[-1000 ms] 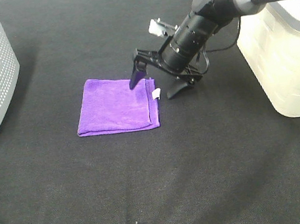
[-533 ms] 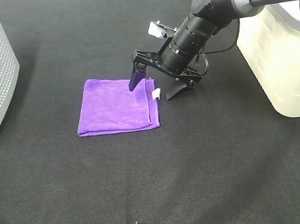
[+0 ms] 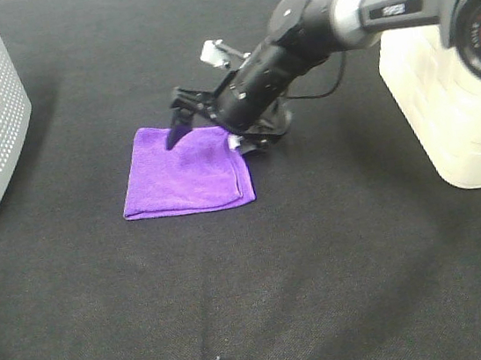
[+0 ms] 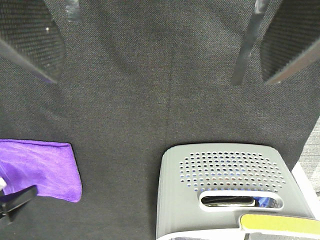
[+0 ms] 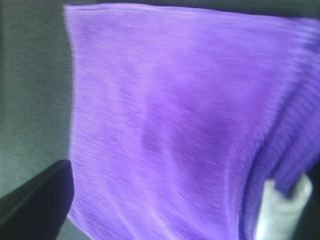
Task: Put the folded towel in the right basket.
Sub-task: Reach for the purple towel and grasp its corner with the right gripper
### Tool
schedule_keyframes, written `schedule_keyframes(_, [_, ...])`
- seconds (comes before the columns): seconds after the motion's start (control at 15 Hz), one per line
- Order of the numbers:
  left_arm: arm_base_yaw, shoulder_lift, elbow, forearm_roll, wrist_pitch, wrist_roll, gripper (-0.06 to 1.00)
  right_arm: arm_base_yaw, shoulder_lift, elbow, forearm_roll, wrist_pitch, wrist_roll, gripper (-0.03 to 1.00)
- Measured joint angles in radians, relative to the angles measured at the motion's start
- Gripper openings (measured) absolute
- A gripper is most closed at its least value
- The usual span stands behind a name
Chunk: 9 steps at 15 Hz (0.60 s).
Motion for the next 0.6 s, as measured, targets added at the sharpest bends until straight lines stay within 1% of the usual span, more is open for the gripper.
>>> schedule_keyframes(0.07, [0.000, 0.000, 0.000, 0.000, 0.000, 0.000, 0.99, 0.020, 0.008, -0.005, 0.003, -0.022, 0.000, 0.87])
schedule_keyframes(0.13, [0.000, 0.000, 0.000, 0.000, 0.000, 0.000, 0.99, 0.040, 0.014, -0.006, 0.007, -0.043, -0.001, 0.82])
schedule_keyframes(0.2, [0.000, 0.000, 0.000, 0.000, 0.000, 0.000, 0.99, 0.050, 0.019, -0.006, 0.008, -0.057, -0.001, 0.74])
schedule_keyframes(0.27, [0.000, 0.000, 0.000, 0.000, 0.000, 0.000, 0.99, 0.055, 0.021, -0.006, 0.010, -0.066, -0.001, 0.60])
schedule_keyframes(0.4, [0.000, 0.000, 0.000, 0.000, 0.000, 0.000, 0.99, 0.055, 0.034, -0.006, 0.015, -0.069, -0.001, 0.25])
schedule_keyframes(0.47, [0.000, 0.000, 0.000, 0.000, 0.000, 0.000, 0.99, 0.055, 0.036, -0.006, 0.015, -0.068, -0.005, 0.12])
schedule_keyframes(0.6, [0.000, 0.000, 0.000, 0.000, 0.000, 0.000, 0.99, 0.055, 0.022, -0.002, 0.013, -0.064, -0.013, 0.12])
